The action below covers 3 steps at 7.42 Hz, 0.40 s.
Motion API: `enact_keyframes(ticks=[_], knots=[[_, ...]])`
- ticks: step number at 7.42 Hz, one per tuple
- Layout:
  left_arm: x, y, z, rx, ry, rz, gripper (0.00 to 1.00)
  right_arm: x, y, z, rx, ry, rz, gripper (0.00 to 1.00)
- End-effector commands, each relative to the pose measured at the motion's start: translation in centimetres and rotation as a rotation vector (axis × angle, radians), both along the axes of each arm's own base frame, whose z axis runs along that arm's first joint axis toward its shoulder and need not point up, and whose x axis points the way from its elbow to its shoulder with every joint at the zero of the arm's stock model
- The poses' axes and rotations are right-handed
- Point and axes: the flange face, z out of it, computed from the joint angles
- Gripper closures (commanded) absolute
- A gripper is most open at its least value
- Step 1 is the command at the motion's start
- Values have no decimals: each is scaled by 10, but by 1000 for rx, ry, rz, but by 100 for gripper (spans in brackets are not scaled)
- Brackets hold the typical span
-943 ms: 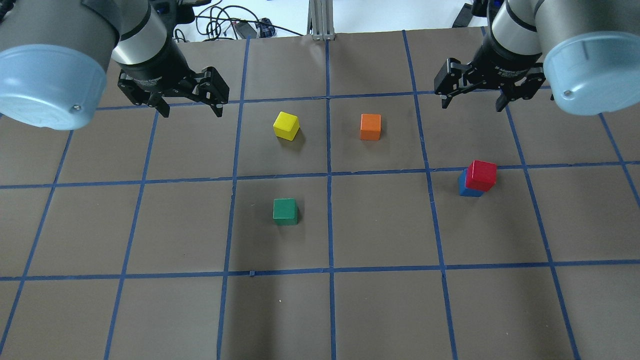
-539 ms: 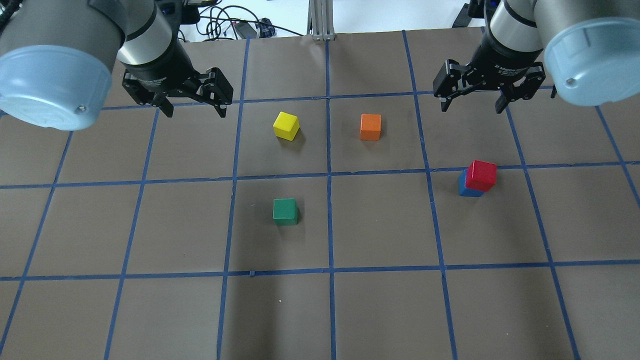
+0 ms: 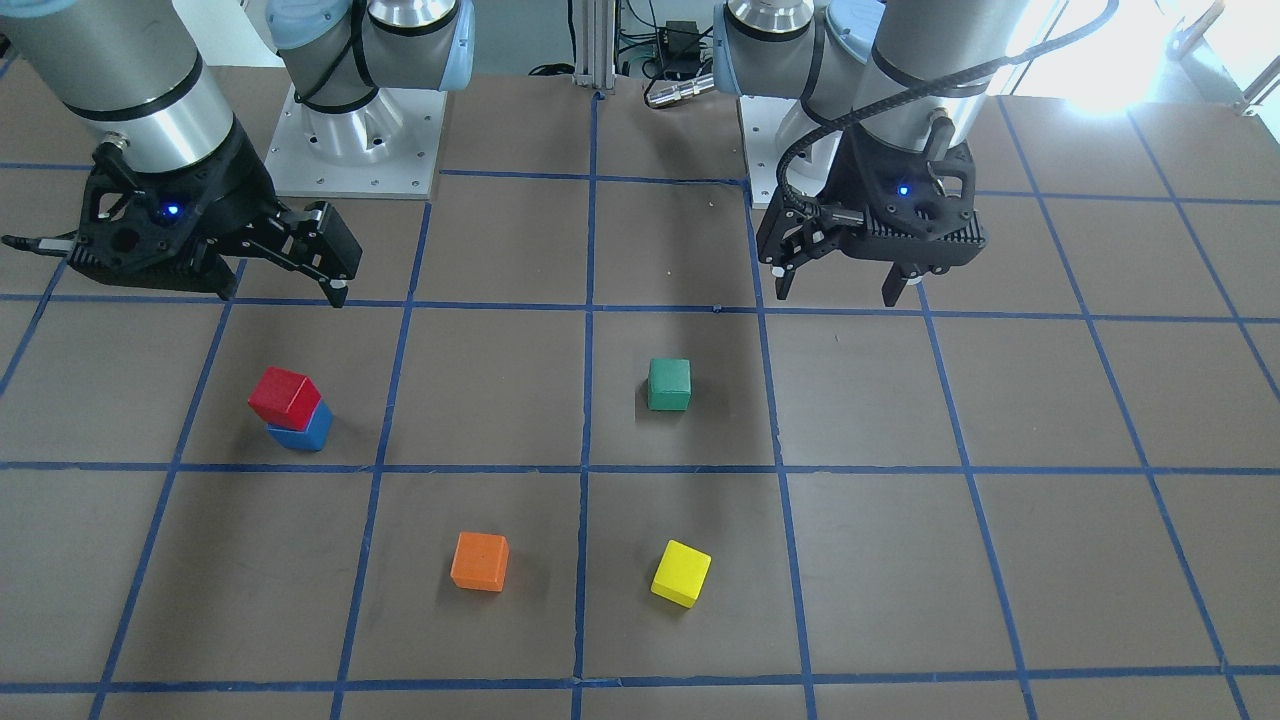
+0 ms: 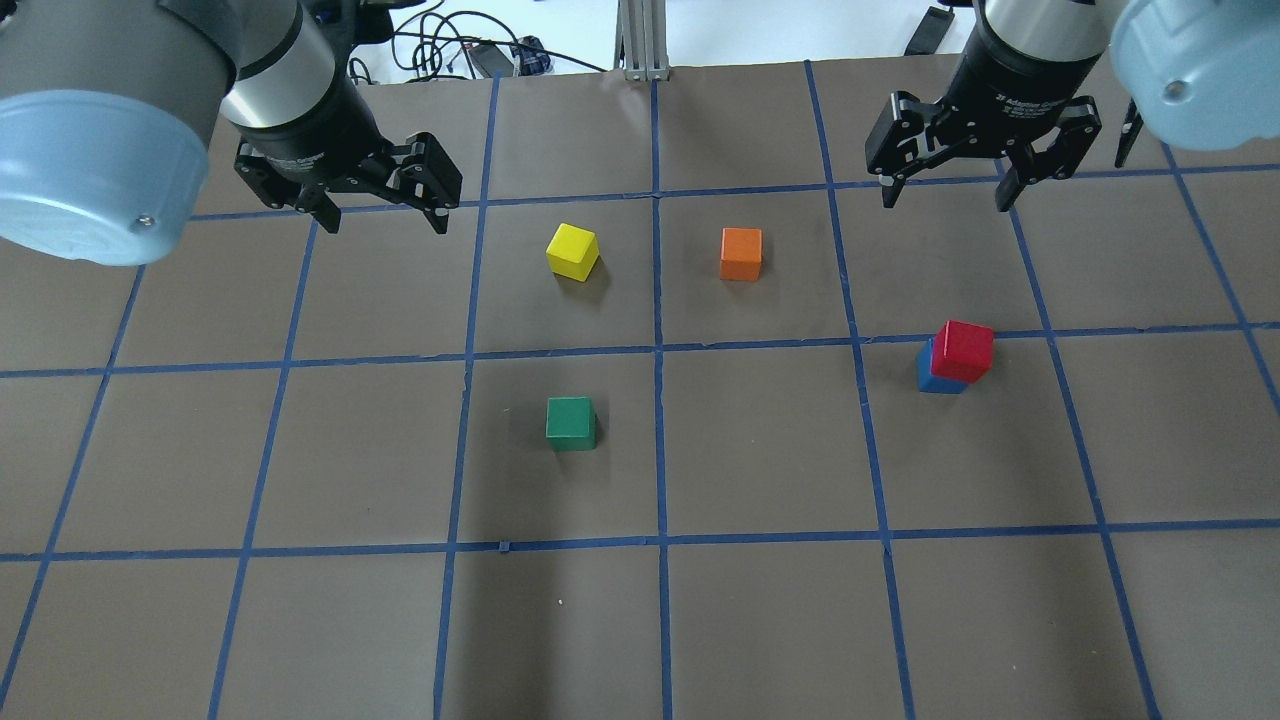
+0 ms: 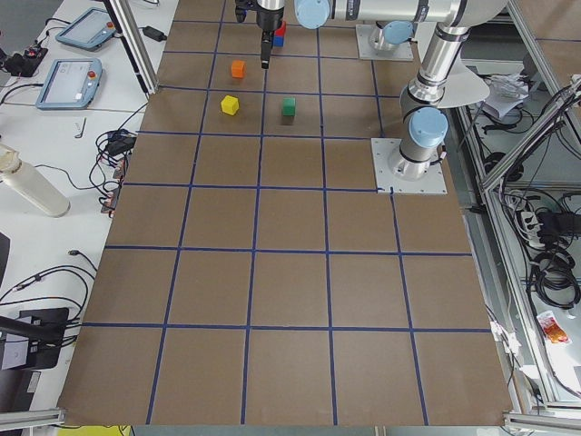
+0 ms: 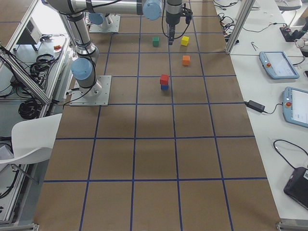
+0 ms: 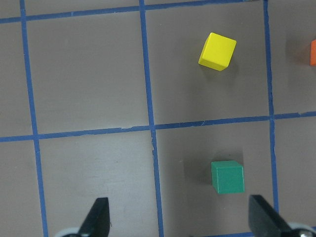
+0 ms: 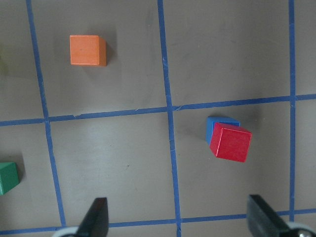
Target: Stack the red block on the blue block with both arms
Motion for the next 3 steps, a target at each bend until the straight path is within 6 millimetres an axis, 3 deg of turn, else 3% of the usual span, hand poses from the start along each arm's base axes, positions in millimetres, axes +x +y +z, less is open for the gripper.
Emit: enact_keyframes(ticks=[1,3], knots=[[0,3,-2,22,-3,7,0,19,5,0,0,0,34,0],[1,2,-1,19,-6,-6,0,19,3,-6,5,-3,48,0]])
